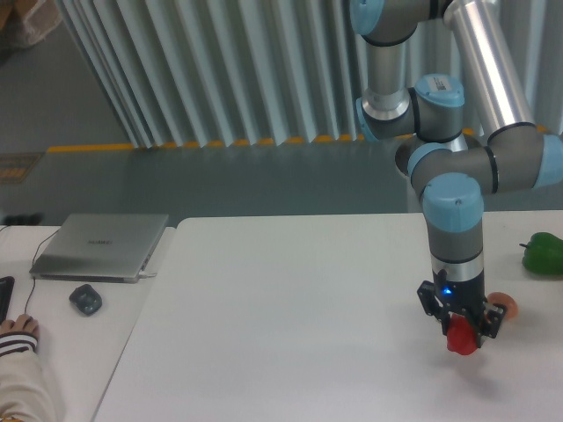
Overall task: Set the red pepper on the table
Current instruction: 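Lower the gripper holding the red pepper onto the table near the egg, then open the gripper to release the red pepper and lift away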
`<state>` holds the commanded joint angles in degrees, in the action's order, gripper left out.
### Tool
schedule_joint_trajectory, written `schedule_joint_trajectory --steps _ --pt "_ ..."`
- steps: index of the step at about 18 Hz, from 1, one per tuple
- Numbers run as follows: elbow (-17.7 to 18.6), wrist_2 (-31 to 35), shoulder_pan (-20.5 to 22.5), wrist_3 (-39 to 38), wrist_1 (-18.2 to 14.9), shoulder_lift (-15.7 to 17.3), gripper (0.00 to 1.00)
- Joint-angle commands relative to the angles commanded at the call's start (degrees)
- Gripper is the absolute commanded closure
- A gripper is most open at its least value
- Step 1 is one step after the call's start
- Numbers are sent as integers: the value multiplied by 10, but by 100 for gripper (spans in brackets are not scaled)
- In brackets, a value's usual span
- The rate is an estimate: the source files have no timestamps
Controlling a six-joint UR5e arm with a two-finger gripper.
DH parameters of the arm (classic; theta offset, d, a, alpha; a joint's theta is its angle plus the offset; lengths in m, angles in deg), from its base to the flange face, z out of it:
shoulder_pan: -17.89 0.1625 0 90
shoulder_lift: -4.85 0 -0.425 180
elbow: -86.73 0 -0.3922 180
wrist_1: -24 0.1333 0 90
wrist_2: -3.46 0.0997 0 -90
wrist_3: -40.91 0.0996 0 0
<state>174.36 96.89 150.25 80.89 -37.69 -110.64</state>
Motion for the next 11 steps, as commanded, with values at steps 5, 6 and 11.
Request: schedule_joint_trajectory --steps 5,6,11 --pt "-1 0 0 14 0 2 0" --pt "-1 0 0 21 -1 3 0" --pt "-7 -1 7 71 -5 39 0"
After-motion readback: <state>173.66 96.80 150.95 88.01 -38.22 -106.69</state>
